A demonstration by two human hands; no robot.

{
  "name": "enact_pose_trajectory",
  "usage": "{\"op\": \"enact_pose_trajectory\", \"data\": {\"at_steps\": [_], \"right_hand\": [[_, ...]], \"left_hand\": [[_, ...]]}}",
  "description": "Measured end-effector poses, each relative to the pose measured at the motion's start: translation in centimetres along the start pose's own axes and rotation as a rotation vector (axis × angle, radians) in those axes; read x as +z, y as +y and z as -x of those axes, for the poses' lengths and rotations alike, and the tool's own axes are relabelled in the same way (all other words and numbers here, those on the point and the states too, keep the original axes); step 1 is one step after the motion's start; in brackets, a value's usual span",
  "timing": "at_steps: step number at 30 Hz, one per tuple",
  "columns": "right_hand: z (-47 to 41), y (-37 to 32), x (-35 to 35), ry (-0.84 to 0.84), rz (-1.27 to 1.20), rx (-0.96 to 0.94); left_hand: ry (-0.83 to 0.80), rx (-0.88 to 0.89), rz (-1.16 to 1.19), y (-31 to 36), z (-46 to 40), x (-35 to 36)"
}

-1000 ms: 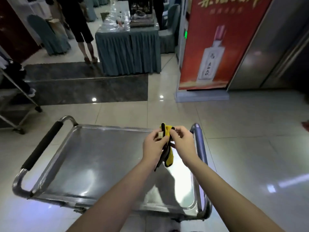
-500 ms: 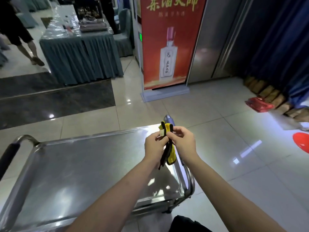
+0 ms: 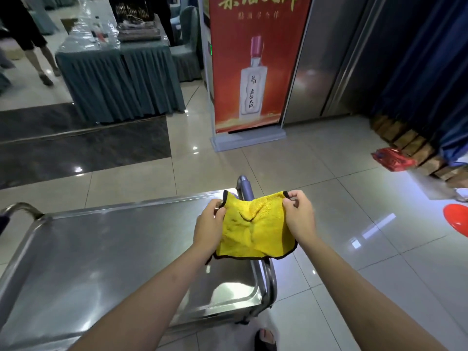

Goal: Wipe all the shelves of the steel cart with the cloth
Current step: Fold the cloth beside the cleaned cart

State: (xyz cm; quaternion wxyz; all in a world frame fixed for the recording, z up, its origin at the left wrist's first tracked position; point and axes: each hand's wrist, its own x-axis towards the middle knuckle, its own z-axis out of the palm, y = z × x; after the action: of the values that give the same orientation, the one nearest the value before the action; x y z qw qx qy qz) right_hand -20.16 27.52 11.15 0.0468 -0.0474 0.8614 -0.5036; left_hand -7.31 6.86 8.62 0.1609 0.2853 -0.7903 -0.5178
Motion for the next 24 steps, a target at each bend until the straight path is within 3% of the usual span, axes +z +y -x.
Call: {"op": "enact_pose_trajectory", "data": {"at_steps": [6, 12, 18, 24], "right_hand": [[-5.6, 3.3, -3.1, 0.014, 0.043, 0.04], [-9.2, 6.6, -3.6, -0.081, 0.088, 0.121], [-11.8, 7.9, -3.5, -0.134, 0.048, 0.146], [-13.4, 9.2, -2.3, -0.197, 0.015, 0.163]], "left_hand": [[0.033, -0.083, -0.169, -0.5, -3.1, 0.0], [-0.003, -0.319, -0.107, -4.1, -5.5, 2.5], [0.103, -0.292, -0.15, -1.9, -5.8, 3.3], [0.078, -0.284, -0.228, -3.0, -6.9, 3.1]]}}
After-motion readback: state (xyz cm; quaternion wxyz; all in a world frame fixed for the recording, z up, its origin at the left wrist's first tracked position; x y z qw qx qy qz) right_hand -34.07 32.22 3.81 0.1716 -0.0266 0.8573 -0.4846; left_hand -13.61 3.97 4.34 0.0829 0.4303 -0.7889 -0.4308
